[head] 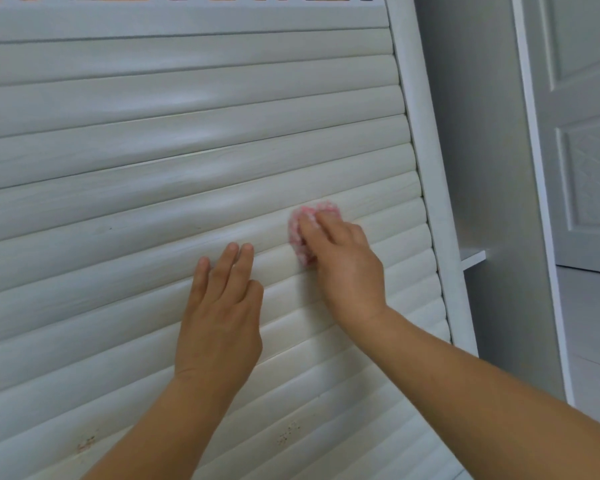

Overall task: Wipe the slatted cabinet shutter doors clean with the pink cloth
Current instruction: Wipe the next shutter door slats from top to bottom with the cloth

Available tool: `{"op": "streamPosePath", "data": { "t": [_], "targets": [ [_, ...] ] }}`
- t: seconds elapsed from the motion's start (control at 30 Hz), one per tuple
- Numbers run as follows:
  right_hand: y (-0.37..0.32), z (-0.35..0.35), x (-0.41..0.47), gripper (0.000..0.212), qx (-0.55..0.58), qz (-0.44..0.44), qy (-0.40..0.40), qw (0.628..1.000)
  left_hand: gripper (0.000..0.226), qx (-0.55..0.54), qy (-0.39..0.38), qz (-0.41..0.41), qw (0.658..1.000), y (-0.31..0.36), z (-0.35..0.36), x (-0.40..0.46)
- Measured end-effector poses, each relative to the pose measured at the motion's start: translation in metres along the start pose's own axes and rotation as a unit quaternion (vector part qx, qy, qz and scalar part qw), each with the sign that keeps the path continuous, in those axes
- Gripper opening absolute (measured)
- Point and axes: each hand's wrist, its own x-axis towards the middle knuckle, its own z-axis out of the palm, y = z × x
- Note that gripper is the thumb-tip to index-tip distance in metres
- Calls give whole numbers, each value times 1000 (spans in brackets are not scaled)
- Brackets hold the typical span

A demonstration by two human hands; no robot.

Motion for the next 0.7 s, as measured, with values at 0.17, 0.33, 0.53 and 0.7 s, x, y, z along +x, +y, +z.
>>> {"op": "streamPosePath", "data": {
  "t": [0.17,0.33,0.53,0.7],
  "targets": [
    [33,-4,19,47,-36,13,1,999,26,19,0,12,1000,-3,4,-3],
    [89,-22,42,43,6,242,-3,970,25,19,7,8,1000,-3,6,-3],
    [76,-12,49,55,-44,307,-6,951,36,17,-11,3,1000,1,0,-3],
    [8,-3,27,52,6,181,10,983,36,-9,-36,-25,999,3,-15,-12]
  ]
}}
